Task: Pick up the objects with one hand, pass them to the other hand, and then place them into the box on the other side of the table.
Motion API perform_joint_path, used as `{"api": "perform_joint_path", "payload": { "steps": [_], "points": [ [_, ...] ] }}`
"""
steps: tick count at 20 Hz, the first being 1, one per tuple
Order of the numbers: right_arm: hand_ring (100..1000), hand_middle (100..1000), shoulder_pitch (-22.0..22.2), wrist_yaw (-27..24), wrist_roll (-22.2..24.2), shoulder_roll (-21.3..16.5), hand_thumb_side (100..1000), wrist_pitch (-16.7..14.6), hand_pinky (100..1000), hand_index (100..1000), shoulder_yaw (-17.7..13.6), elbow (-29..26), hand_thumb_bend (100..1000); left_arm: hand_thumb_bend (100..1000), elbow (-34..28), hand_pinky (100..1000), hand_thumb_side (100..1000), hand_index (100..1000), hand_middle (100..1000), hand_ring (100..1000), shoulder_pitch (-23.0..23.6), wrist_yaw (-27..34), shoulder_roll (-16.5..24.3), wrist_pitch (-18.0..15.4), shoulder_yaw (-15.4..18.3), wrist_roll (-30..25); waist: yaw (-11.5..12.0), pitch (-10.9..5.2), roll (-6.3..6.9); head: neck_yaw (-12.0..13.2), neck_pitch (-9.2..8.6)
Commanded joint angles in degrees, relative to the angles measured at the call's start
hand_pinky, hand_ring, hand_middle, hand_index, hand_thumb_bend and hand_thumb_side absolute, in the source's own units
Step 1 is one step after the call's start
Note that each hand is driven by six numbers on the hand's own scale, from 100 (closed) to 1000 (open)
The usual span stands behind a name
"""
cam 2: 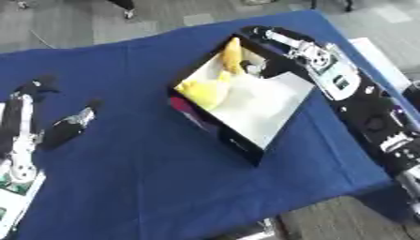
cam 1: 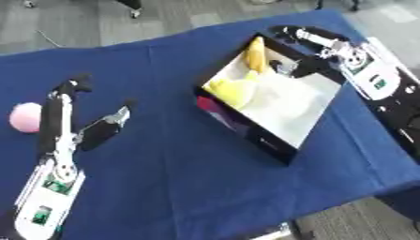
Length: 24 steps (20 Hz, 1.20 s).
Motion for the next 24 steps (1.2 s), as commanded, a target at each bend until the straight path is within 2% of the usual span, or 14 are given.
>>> {"api": "perform_joint_path", "payload": {
  "steps": [1, 5, 8, 9, 10, 11, 13, 17, 22, 24],
  "points": [
    [1000, 1000, -0.68, 1.45, -1.22, -2.10, 428, 0.62, 1000, 1000, -0.96, -0.24, 140, 622, -1.50, 819, 460, 830, 624, 805, -0.79, 0.16, 0.86, -0.02, 0.45, 0.29, -0.06, -1.74, 0.58, 0.24, -0.13],
    [1000, 1000, -0.55, 1.45, -2.72, -2.00, 401, 1.57, 1000, 1000, -1.09, -0.50, 113, 617, -1.55, 820, 463, 830, 624, 806, -0.74, 0.18, 0.81, -0.05, 0.46, 0.32, 0.05, -1.74, 0.45, 0.41, -0.13],
    [1000, 1000, -0.52, -1.90, -4.75, -1.71, 243, 2.51, 1000, 1000, -1.35, -1.48, 100, 615, -1.56, 820, 464, 830, 624, 806, -0.68, 0.18, 0.92, 0.01, 0.58, 0.43, 0.08, -1.76, 0.42, 0.77, -0.13],
    [1000, 1000, -0.56, -4.07, -5.44, -1.69, 205, 3.08, 1000, 1000, -1.43, -1.99, 100, 613, -1.60, 820, 466, 830, 625, 806, -0.71, 0.18, 1.00, 0.09, 0.65, 0.46, 0.11, -1.77, 0.44, 0.96, -0.13],
    [1000, 1000, -0.55, -5.89, -5.93, -1.80, 205, 3.67, 1000, 1000, -1.40, -2.50, 100, 613, -1.66, 820, 466, 830, 625, 806, -0.75, 0.17, 1.05, 0.17, 0.69, 0.46, 0.13, -1.78, 0.44, 1.07, -0.13],
    [1000, 1000, -0.69, -8.19, -6.39, -1.81, 109, 3.96, 1000, 1000, -1.54, -3.43, 100, 606, -1.74, 821, 469, 830, 626, 807, -0.80, 0.16, 1.18, 0.34, 0.81, 0.49, 0.16, -1.81, 0.47, 1.55, -0.13],
    [1000, 1000, -0.76, -13.32, -6.96, -2.09, 150, 4.22, 1000, 1000, -1.92, -5.72, 100, 591, -2.09, 822, 480, 834, 630, 809, -0.94, 0.12, 1.53, 0.81, 1.06, 0.50, 0.18, -1.87, 0.51, 2.61, -0.13],
    [1000, 1000, -0.53, -20.63, -6.73, -2.75, 140, 4.34, 1000, 1000, -2.92, -9.48, 100, 534, -3.46, 824, 525, 847, 645, 813, -1.45, 0.03, 2.64, 2.04, 1.88, 0.51, 0.25, -2.01, 0.60, 4.67, -0.13],
    [1000, 1000, 0.20, -27.79, -4.12, -3.22, 279, 3.89, 1000, 1000, -4.76, -12.92, 100, 480, -5.48, 825, 579, 864, 669, 820, -3.16, 0.31, 5.96, 5.85, 3.57, -0.97, 0.37, -2.27, 0.84, 6.35, -0.13],
    [1000, 1000, 0.63, -31.40, -2.64, -3.52, 294, 3.54, 1000, 1000, -5.56, -13.89, 100, 467, -6.33, 825, 587, 869, 653, 822, -4.00, 0.13, 7.81, 7.32, 4.23, -2.68, 0.37, -2.32, 0.88, 6.83, -0.13]
  ]
}}
